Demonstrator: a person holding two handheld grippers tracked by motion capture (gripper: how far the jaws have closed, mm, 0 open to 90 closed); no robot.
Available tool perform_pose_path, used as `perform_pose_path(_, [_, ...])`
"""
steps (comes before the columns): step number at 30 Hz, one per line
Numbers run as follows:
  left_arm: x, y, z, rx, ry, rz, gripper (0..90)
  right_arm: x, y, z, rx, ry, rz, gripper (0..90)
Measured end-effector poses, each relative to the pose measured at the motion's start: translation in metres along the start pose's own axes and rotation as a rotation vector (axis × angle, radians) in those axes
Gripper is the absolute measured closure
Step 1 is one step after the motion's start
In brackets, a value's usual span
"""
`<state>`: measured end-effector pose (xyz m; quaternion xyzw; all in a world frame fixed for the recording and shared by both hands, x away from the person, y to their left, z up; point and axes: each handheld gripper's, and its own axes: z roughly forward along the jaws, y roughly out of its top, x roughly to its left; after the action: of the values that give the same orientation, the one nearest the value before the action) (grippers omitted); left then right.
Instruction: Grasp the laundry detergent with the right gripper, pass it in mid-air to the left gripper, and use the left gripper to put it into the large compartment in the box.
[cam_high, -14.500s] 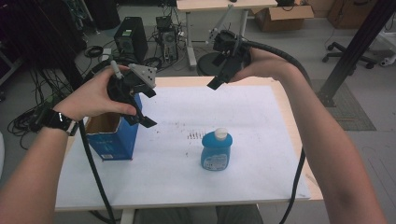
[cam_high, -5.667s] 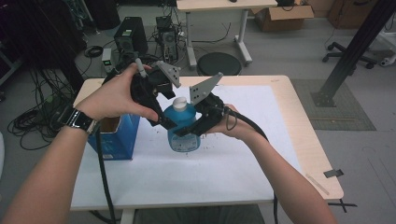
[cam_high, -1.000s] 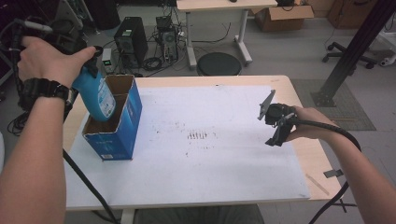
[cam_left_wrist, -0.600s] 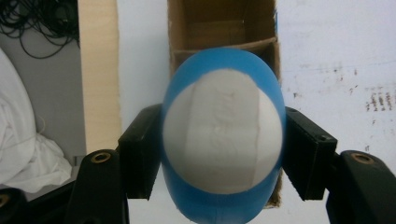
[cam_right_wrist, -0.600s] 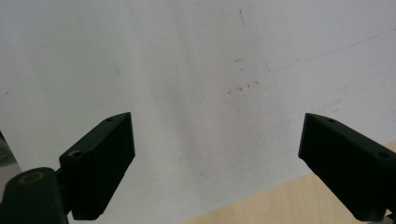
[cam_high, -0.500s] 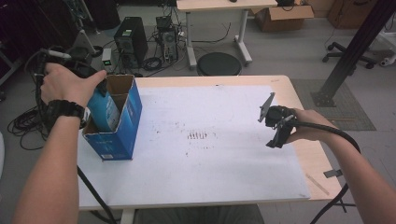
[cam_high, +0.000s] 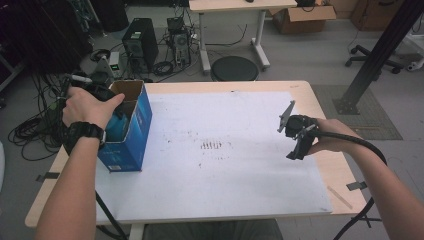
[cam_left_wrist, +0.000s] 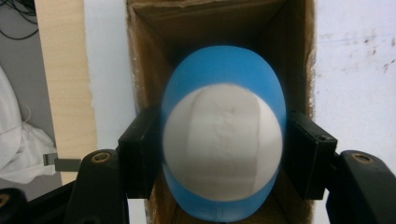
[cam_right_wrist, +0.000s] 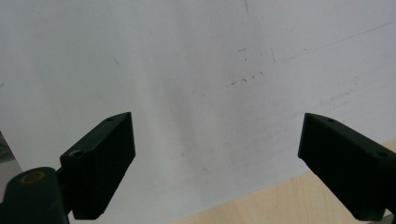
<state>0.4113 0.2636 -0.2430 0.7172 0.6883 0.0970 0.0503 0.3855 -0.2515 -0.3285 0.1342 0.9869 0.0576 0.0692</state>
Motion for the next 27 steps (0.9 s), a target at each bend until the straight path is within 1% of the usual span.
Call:
perform_pose_path(7, [0.000,-0.002,0.012,0.015,-0.007,0.002,38.1,0.000,-0.001,0.001,0.001,0.003,0.003,10.7])
perform_pose_path(16, [0.000,-0.004,0.023,0.033,-0.003,0.007,38.1,0.001,-0.001,0.004,0.001,0.009,0.004,10.7])
perform_pose_path(17, [0.000,-0.004,0.024,0.039,-0.003,0.009,38.1,0.001,-0.001,0.005,0.004,0.009,0.006,10.7])
perform_pose_path(23, [0.000,-0.004,0.025,0.034,-0.005,0.006,38.1,0.001,-0.001,0.006,0.005,0.010,0.009,10.7])
perform_pose_path(27, [-0.001,-0.004,0.026,0.036,-0.001,0.013,37.9,0.001,-0.001,0.005,0.001,0.011,0.008,10.7])
